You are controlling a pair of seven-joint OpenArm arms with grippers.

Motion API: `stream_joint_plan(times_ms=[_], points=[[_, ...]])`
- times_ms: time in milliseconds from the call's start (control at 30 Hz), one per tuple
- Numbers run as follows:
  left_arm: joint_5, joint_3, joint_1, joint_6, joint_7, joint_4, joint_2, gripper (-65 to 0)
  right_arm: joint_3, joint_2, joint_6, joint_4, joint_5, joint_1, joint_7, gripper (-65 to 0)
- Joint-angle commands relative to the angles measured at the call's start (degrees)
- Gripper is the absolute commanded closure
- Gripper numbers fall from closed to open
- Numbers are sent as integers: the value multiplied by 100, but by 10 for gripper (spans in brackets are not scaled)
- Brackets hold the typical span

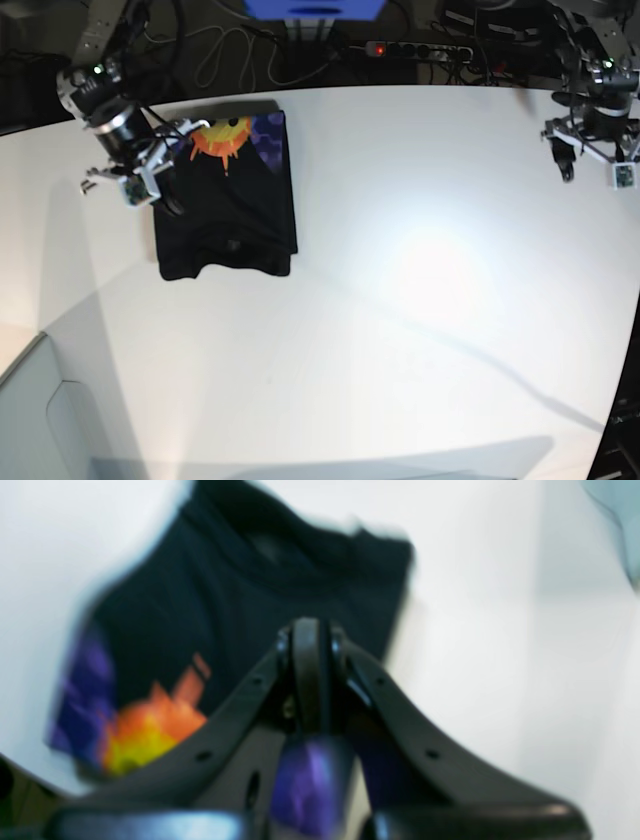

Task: Fold the T-shirt properly
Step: 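Press and smooth the folded shirt's edge with the right gripper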

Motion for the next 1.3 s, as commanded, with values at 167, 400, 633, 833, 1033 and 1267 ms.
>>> stream_joint_plan(times_ms=[167, 400, 633, 833, 1033, 1267], points=[[11, -313, 349, 33, -75, 115, 222, -518, -964, 50, 104, -891, 54, 766, 129, -2], [11, -1201, 446, 24, -75, 115, 626, -520, -1360, 50, 104, -2333, 54, 1531, 182, -2], [2, -1377, 789, 24, -75, 107, 653, -519, -1781, 50, 104, -3115, 54, 1698, 209, -2], [2, -1377, 842, 24, -75, 115, 784, -518, -2397, 200, 104, -3063, 54, 1557, 358, -2], [2, -1386, 886, 24, -75, 115, 881, -518, -2397, 235, 104, -1893, 54, 1241, 358, -2], [2, -1386, 1193, 24, -84, 115, 899, -518, -2124, 226, 104, -2017, 54, 1619, 323, -2]])
